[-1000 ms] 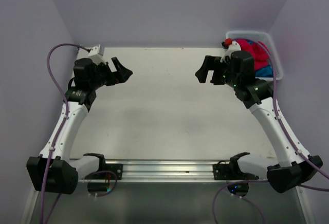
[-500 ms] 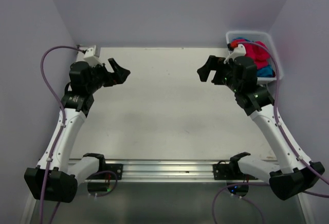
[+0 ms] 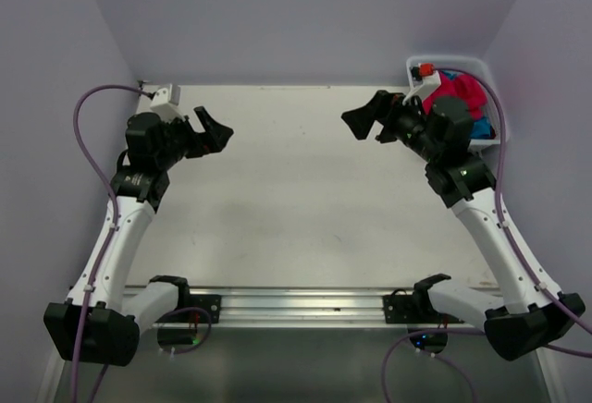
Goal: Fold and stack the t-shirts
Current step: Grab crumpled tshirt from bin with the right arm
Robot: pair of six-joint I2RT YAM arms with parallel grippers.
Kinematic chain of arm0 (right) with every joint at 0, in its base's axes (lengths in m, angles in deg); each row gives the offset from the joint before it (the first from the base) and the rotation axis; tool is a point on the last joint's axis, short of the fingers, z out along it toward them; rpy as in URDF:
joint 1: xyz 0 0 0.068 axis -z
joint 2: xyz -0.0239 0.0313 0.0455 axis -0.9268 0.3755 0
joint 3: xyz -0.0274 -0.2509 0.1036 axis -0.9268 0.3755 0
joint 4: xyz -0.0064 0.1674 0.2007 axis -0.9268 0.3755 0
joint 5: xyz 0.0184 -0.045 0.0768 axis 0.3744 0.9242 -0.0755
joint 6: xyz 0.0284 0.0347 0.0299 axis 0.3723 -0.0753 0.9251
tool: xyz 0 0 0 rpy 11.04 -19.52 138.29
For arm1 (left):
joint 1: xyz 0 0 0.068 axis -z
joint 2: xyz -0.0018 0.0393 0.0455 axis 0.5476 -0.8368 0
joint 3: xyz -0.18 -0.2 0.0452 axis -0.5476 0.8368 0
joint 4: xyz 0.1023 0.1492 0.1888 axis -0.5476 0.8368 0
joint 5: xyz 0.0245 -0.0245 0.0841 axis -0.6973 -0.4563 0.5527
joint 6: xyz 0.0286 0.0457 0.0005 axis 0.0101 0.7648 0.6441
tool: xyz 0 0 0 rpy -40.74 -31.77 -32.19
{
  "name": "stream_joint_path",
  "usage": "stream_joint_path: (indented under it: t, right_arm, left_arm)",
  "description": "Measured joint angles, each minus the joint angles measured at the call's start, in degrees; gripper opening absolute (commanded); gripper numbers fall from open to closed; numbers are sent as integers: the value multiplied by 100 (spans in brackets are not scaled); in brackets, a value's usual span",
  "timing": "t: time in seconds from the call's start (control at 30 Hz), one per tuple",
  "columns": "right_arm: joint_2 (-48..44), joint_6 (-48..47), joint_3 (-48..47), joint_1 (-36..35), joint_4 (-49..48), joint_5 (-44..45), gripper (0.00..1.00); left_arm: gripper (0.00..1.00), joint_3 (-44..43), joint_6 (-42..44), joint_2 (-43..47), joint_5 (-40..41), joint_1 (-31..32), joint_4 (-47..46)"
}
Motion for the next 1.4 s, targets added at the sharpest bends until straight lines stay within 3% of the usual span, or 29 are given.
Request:
stream_joint_path:
  t: [0.17,0.27,0.37,0.57,0.7,0.87,1.13,1.4]
  right_arm:
    - [-243,-44,706,7,-831,101,99]
    - [61,39,476,94,-553,105,99]
    - [855,-81,-313,142,-350,245,99]
    - [3296,-761,-2601,264,1150,2118,99]
    - [4513,-874,-3416,592,1947,2946,99]
    - [6109,-822,-5652,1113,3220,3987,99]
    - [6378,-741,-6144,2006,3635,4666,99]
    - [6422,-763,-6290,2566,3705,4625,98]
  left_arm:
    - [100,0,4,116,50,0,2]
    - [100,4,20,184,68,0,2]
    - [100,9,24,197,76,0,-4]
    - [100,20,24,164,114,0,-2]
    - [100,20,52,155,212,0,-2]
    - [100,26,52,160,249,0,-4]
    - [100,608,11,527,90,0,-96]
    - [100,1036,-35,774,-107,2,-173]
